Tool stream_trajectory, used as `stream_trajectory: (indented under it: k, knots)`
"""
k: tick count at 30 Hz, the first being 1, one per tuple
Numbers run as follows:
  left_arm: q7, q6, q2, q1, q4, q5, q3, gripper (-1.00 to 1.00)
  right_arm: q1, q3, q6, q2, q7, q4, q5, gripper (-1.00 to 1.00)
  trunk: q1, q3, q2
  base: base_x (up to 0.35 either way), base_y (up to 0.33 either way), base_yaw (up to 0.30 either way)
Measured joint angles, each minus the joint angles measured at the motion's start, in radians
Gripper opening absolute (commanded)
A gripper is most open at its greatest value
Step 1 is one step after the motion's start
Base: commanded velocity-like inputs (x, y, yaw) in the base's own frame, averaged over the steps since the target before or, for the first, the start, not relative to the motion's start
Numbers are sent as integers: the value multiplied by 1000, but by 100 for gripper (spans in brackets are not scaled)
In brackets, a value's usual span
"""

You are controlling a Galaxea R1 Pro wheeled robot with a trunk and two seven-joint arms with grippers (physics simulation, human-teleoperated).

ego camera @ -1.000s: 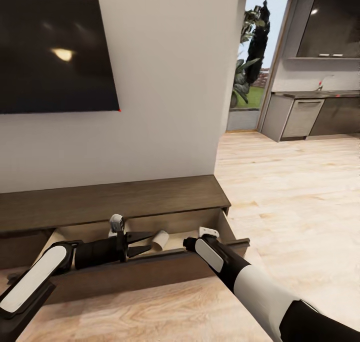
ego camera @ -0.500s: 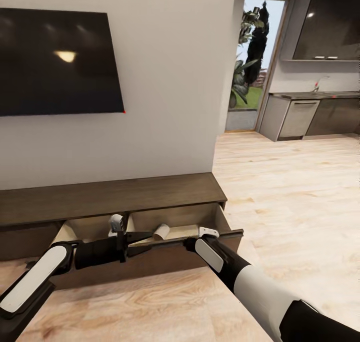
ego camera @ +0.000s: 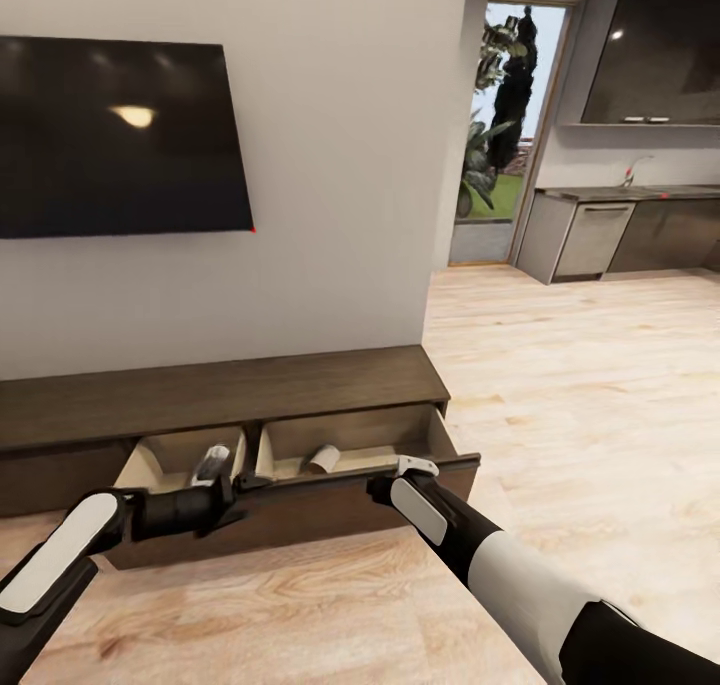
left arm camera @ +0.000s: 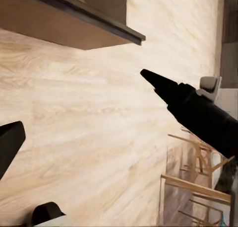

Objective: Place each of the two pumpkins and all three candles from the living room inside a cabinet in the living room (use any cabinet), then make sure every cabinet is closed, and position the cauldron so it is next to a table in the living room.

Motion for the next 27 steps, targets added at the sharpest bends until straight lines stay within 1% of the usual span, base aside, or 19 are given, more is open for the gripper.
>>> stream_trajectory:
  k: [1,2,3,4,5,6,8,9,10,11,13,15,18,19,21,22,23,25,27]
  knots:
    - [47,-19,-4,0,8,-1,3,100,0,0,1,0,0,0,0,100,-4,3,7,-4,0,0]
    - [110,-52,-19,0,25,-17,4,100,0,0,2,0,-1,0,0,100,-8,6,14,-2,0,0]
    - [145,-76,-31,0,42,-42,4,100,0,1,2,0,-1,0,0,100,-12,9,21,-2,0,0]
    - [170,-96,-45,0,62,-83,3,100,0,1,2,0,-1,0,0,100,-15,13,28,-1,0,0]
    - [186,-113,-59,0,81,-139,4,100,0,1,2,0,-1,0,0,100,-19,16,35,0,0,0]
    - [200,-137,-83,0,106,-238,6,100,0,2,2,0,-1,0,0,100,-23,19,42,0,0,0]
    - [205,-194,-123,0,162,-371,11,100,0,2,3,0,-1,0,0,100,-31,25,56,0,0,0]
    - [206,-232,-143,0,197,-427,11,100,0,2,3,0,-1,0,0,100,-35,28,63,0,0,0]
    - [206,-263,-160,0,228,-469,10,100,0,3,3,0,-1,0,0,100,-38,31,70,0,0,0]
    - [206,-286,-174,0,255,-498,8,100,0,3,3,0,-1,0,0,100,-42,34,77,0,0,0]
    - [206,-316,-207,0,313,-534,6,100,0,3,3,0,-1,0,1,100,-50,41,91,0,0,0]
    - [206,-331,-228,0,344,-555,5,100,0,3,3,0,-1,0,1,100,-58,47,105,0,0,0]
    - [206,-390,-240,0,359,-593,3,100,0,3,2,0,-1,0,1,100,-61,50,112,0,0,0]
    - [206,-446,-245,1,363,-615,-4,100,0,3,2,0,-1,0,1,100,-61,50,112,0,0,0]
    - [206,-505,-248,2,376,-630,-17,100,0,4,2,0,-1,0,1,100,-61,50,112,0,0,0]
    - [207,-555,-253,3,420,-640,-36,100,0,4,3,0,-1,0,1,100,-61,50,112,0,0,0]
    - [206,-573,-254,3,441,-642,-43,100,0,4,3,0,-1,0,1,100,-61,50,112,0,0,0]
    - [205,-651,-257,3,507,-648,-87,100,0,6,3,-2,-1,0,2,100,-61,50,112,0,0,0]
    - [204,-712,-258,3,528,-657,-141,100,0,34,2,-2,-1,0,22,100,-61,50,112,0,0,0]
